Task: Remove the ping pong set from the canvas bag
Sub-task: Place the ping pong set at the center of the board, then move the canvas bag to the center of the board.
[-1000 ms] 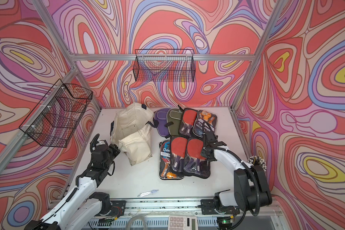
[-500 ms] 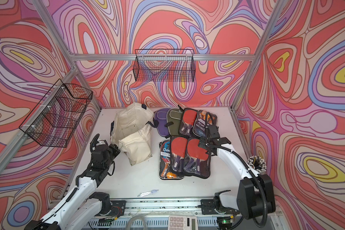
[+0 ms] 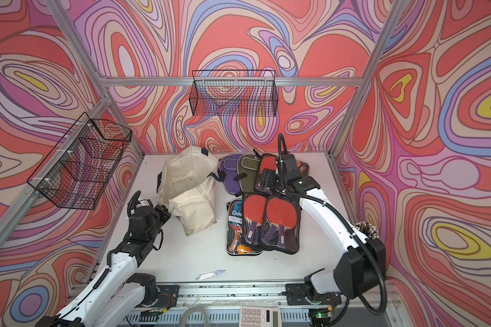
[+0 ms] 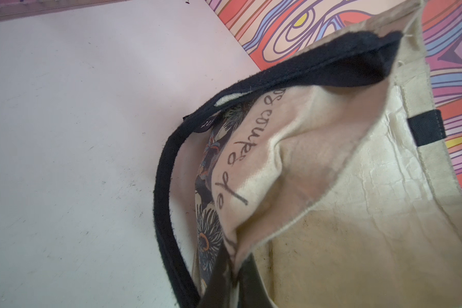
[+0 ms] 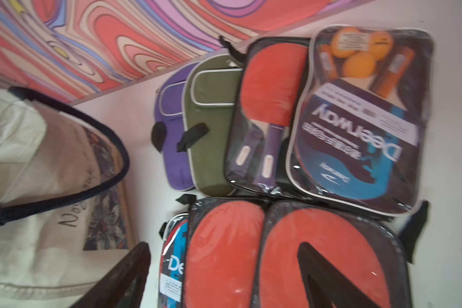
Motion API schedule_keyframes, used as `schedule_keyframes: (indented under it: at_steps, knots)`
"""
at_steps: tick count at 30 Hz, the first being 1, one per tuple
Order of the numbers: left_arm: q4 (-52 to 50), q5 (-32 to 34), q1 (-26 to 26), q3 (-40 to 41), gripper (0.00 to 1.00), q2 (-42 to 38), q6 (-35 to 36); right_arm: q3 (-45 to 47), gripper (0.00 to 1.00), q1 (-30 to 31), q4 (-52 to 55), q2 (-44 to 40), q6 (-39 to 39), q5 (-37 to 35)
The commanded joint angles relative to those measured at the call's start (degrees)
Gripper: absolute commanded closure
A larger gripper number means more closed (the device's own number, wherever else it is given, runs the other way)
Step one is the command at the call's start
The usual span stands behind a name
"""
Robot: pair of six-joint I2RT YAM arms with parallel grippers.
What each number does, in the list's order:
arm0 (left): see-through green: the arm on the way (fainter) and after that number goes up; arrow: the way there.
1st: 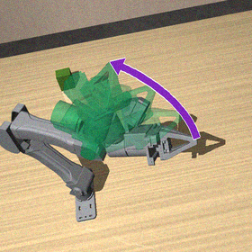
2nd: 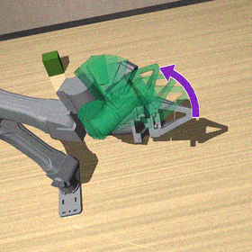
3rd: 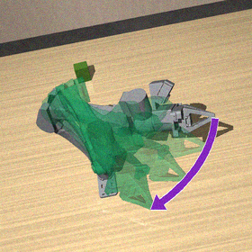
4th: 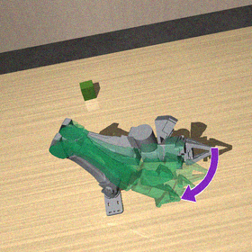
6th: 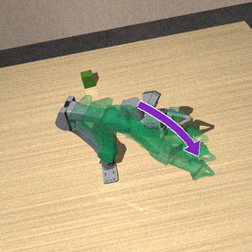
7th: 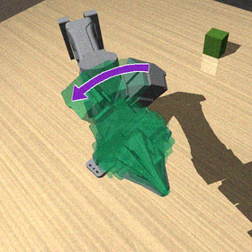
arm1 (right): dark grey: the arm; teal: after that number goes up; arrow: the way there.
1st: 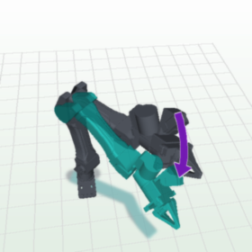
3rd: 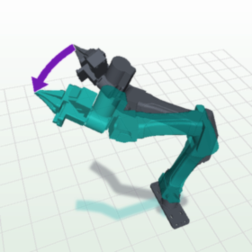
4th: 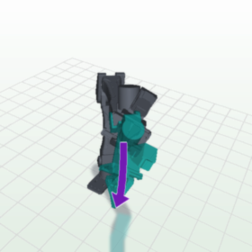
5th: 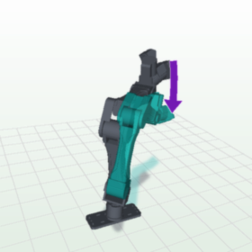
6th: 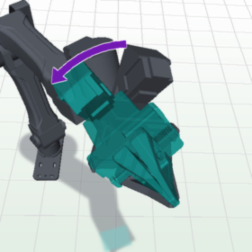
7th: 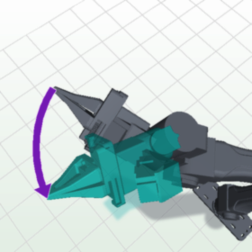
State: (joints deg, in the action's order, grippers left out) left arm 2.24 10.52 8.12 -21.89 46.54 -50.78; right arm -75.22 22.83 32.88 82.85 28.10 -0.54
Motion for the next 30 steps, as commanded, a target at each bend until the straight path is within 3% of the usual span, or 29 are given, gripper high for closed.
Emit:
schedule_keyframes:
  at_steps: [1,7,13,30]
  knots:
    - [-2.47,0.73,-0.69,-0.72,1.00,-0.77,0.42,-5.13,0.09,4.71,-2.30,5.21,-0.24,0.48]
    - [-3.38,0.72,-0.65,-1.64,1.00,-1.19,0.77,-15.00,0.09,11.23,-5.46,15.77,0.44,1.85]
    - [-4.34,0.84,-0.69,-2.09,1.00,-1.80,1.04,-23.10,0.09,12.54,-7.60,25.01,1.30,4.31]
    - [-5.81,1.07,-0.65,-1.64,1.00,-2.95,1.04,-31.10,0.14,15.29,-10.53,33.06,3.43,6.42]
